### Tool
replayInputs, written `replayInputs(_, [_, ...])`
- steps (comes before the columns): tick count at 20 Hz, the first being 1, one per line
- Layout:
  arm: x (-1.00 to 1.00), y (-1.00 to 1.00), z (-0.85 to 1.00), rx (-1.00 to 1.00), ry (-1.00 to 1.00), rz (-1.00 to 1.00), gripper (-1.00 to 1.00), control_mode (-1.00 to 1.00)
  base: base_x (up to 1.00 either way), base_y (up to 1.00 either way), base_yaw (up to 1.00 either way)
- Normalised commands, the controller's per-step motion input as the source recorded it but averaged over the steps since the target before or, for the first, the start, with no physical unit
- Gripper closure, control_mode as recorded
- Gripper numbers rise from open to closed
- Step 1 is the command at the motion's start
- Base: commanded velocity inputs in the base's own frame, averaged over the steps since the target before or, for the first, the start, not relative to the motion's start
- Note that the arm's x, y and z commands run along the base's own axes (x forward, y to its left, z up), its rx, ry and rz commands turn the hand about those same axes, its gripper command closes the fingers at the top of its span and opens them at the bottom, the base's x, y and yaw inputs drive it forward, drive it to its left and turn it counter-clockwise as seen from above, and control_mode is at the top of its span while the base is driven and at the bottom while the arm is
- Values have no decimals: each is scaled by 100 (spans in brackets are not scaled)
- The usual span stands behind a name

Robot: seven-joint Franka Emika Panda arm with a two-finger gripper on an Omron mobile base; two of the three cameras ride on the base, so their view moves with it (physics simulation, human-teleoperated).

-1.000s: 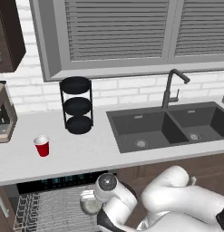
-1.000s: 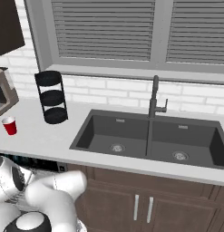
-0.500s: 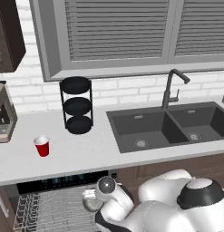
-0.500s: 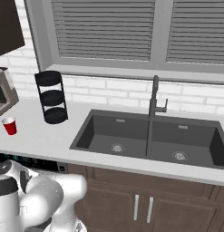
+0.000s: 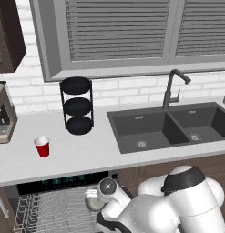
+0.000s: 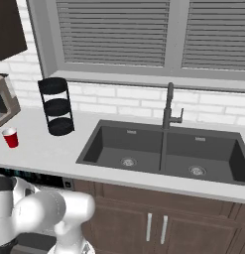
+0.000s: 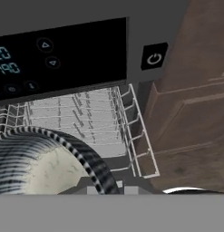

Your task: Pick up the cup and bowl from the counter, place them in the dishwasher, and close the dishwasher door.

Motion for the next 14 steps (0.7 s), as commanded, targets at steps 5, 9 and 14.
replayInputs(5, [2, 0, 0, 0, -3, -14, 100, -100, 0, 0, 0])
replayInputs(9, [1, 4, 0, 0, 0, -12, 100, -100, 0, 0, 0])
replayInputs(14, [15, 4, 0, 0, 0, -10, 100, -100, 0, 0, 0])
